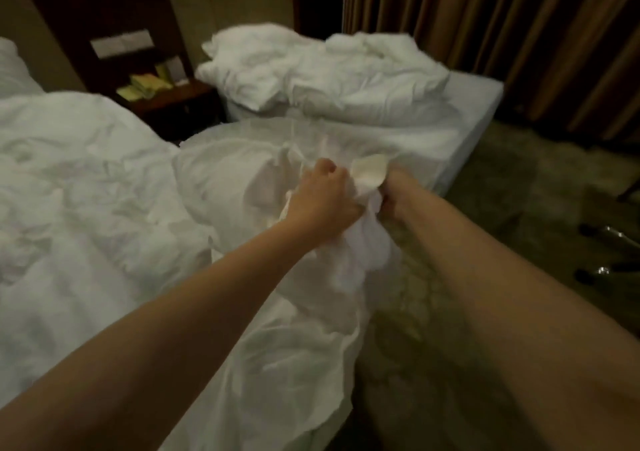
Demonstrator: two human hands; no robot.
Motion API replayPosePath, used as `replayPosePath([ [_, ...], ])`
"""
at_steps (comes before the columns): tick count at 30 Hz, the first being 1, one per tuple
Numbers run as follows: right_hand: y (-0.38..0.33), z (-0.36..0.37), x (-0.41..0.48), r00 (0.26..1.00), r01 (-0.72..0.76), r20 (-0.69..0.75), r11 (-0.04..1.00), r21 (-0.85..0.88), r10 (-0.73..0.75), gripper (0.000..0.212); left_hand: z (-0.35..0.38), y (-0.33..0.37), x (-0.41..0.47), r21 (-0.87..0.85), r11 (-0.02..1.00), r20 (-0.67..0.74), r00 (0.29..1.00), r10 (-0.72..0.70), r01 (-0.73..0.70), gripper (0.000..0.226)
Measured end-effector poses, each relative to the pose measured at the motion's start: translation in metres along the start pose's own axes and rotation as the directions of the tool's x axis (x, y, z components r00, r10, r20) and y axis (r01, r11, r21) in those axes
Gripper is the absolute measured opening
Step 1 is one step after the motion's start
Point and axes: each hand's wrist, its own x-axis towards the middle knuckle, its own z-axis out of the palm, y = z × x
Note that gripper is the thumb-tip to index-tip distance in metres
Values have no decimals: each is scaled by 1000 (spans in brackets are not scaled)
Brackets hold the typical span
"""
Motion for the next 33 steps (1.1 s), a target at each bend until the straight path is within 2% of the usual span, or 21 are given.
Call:
replayPosePath([
  [1, -8, -8, 3, 1000, 14, 23, 972, -233, -8, 32, 6, 11, 7, -26, 998, 68, 997, -47, 49, 75],
  [2, -12, -13, 7, 994, 71, 99, 916, -396, -34, 21, 13, 20, 12, -50, 994, 119, 988, -95, 102, 87],
  [3, -11, -19, 11, 985, 134, 166, 830, -541, -51, 17, 22, 26, 16, -56, 988, 135, 982, -133, 141, 91],
  [4, -7, -25, 19, 971, 176, 238, 776, -605, -35, 19, 30, 30, 20, -34, 986, 126, 979, -157, 162, 85],
  [6, -1, -31, 23, 945, 199, 325, 763, -615, 16, 19, 41, 30, 26, 80, 985, 87, 984, -158, 151, 51],
  [8, 9, -39, 32, 919, 192, 390, 809, -555, 49, 23, 44, 25, 26, 134, 978, 78, 982, -171, 160, 28],
  [10, 23, -50, 42, 883, 222, 465, 809, -544, 70, 22, 44, 18, 22, 57, 974, 77, 971, -224, 220, 21],
  [13, 43, -65, 62, 814, 284, 554, 712, -642, 175, 34, 44, 5, 18, -130, 955, 61, 964, -261, 266, 6],
  [15, 56, -71, 78, 792, 370, 569, 569, -735, 220, 51, 43, -4, 21, -251, 937, 84, 970, -228, 242, 21],
  [17, 67, -70, 87, 812, 465, 555, 377, -801, 178, 51, 42, -10, 27, -310, 917, 99, 968, -232, 251, 14],
  [19, 75, -68, 92, 838, 497, 531, 223, -838, 127, 47, 39, -16, 33, -343, 896, 101, 960, -262, 281, 7],
  [21, 81, -67, 98, 860, 479, 503, 197, -855, 90, 56, 37, -21, 35, -357, 883, 106, 952, -287, 305, 15],
  [24, 97, -67, 101, 845, 519, 533, 174, -837, 43, 92, 34, -26, 39, -441, 820, 90, 928, -363, 364, 22],
  [25, 103, -67, 101, 844, 529, 536, 166, -832, -1, 94, 32, -27, 40, -471, 792, 82, 914, -397, 387, 22],
  [26, 105, -65, 98, 842, 539, 536, 151, -829, -64, 85, 31, -28, 43, -499, 768, 73, 903, -423, 400, 21],
  [28, 103, -64, 93, 780, 607, 570, 90, -790, -258, 37, 28, -32, 45, -538, 718, 119, 883, -454, 442, 22],
  [29, 101, -63, 89, 753, 628, 566, 106, -771, -335, 14, 24, -29, 45, -537, 692, 174, 866, -469, 483, 26],
  [30, 95, -61, 80, 749, 635, 543, 176, -752, -380, 16, 21, -26, 44, -515, 687, 218, 853, -474, 513, 28],
  [31, 90, -59, 73, 776, 615, 497, 291, -733, -388, 27, 18, -23, 42, -467, 709, 240, 848, -473, 528, 29],
  [33, 81, -55, 57, 859, 509, 410, 603, -614, -308, 36, 22, -18, 37, -373, 767, 223, 853, -472, 522, 29],
])
